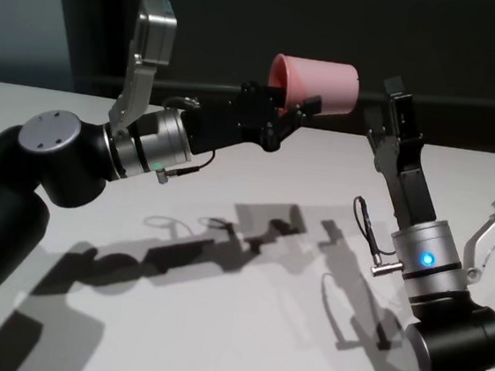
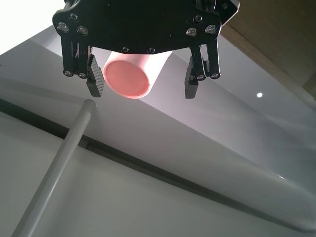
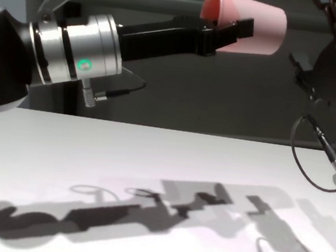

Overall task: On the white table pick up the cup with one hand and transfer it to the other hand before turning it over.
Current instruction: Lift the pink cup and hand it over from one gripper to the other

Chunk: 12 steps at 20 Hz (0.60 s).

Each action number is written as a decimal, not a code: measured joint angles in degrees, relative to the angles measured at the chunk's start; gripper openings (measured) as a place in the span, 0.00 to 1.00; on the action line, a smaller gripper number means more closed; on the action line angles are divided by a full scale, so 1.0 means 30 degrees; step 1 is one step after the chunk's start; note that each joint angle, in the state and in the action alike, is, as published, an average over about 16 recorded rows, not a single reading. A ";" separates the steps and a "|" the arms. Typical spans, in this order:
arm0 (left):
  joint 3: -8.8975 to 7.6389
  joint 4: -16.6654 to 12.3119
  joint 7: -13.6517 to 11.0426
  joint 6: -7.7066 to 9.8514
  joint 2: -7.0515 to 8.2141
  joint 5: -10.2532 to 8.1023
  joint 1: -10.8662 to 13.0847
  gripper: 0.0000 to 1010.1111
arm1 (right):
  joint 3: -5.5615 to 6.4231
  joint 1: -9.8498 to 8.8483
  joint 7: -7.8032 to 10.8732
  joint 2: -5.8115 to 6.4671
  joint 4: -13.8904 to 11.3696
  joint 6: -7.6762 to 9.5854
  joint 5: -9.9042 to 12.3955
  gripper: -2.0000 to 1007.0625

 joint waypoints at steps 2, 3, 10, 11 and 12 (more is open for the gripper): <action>0.0000 0.0000 0.0000 0.0000 0.0000 0.0000 0.0000 0.05 | -0.0047 0.0181 0.0143 -0.0038 0.0259 0.0031 0.0222 1.00; 0.0000 0.0000 0.0000 0.0000 0.0000 0.0000 0.0000 0.05 | -0.0070 0.0276 0.0214 -0.0057 0.0402 0.0043 0.0329 1.00; 0.0000 0.0000 0.0000 0.0000 0.0000 0.0000 0.0000 0.05 | -0.0252 0.0977 0.0673 -0.0172 0.1511 0.0084 0.0972 1.00; 0.0000 0.0000 0.0000 0.0000 0.0000 0.0000 0.0000 0.05 | -0.0285 0.1083 0.0737 -0.0186 0.1679 0.0085 0.1044 1.00; 0.0000 0.0000 0.0000 0.0000 0.0000 0.0000 0.0000 0.05 | -0.0322 0.1190 0.0804 -0.0200 0.1850 0.0083 0.1114 1.00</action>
